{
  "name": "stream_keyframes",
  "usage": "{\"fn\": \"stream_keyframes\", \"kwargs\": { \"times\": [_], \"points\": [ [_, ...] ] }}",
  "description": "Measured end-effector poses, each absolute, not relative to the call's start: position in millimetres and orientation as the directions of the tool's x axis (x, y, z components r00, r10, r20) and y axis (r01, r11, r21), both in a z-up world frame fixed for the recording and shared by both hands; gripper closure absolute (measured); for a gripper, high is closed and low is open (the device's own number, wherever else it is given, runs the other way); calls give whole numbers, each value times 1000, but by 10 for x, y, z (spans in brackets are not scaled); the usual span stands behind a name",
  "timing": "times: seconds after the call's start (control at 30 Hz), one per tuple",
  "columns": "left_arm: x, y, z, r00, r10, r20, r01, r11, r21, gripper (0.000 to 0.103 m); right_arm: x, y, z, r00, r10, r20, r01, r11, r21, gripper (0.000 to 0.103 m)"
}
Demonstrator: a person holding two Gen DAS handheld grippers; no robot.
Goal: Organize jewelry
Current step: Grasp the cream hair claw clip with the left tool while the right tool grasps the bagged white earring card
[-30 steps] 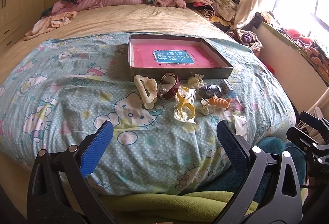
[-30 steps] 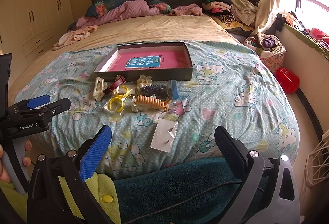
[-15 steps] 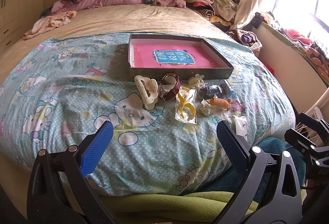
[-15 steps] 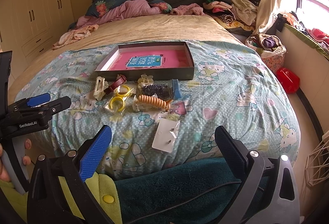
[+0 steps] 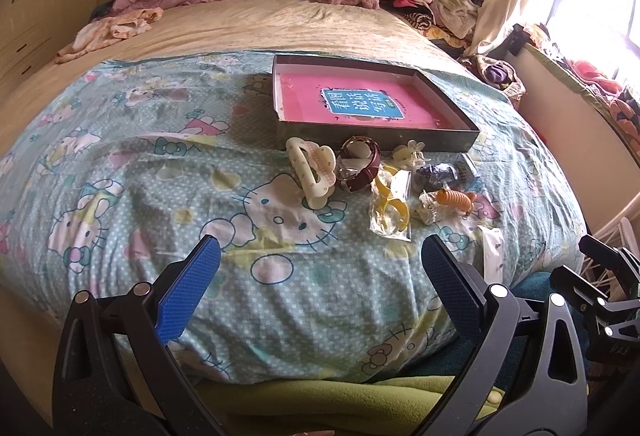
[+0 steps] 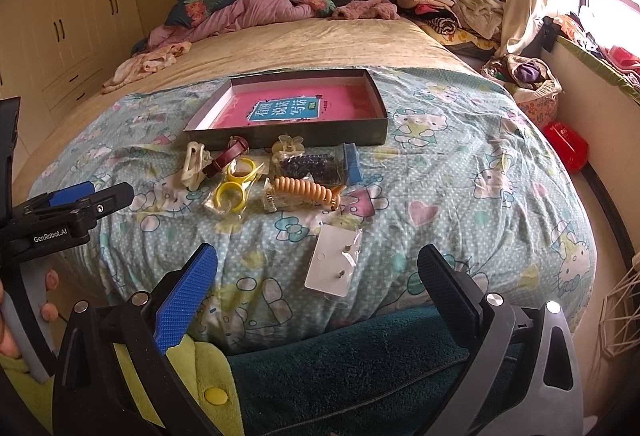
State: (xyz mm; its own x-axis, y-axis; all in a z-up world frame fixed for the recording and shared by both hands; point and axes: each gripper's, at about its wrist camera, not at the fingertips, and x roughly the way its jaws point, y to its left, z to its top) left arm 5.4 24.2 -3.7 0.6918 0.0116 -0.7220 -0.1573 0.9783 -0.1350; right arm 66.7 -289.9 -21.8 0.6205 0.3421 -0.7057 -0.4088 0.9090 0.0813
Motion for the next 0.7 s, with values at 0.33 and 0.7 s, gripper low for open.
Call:
{"fn": "stream_keyframes", "kwargs": {
  "times": [0.33,0.7],
  "points": [
    [214,507,-211,651,55,-757,-222,968,-121,9,842,-2816,-465,581,311,-752,-396,915,72,4],
    [562,674,-443,630,15,-776,-220,962,-160,9,1280,-2827,-891,457,279,-845,-299,942,149,4]
  ]
}}
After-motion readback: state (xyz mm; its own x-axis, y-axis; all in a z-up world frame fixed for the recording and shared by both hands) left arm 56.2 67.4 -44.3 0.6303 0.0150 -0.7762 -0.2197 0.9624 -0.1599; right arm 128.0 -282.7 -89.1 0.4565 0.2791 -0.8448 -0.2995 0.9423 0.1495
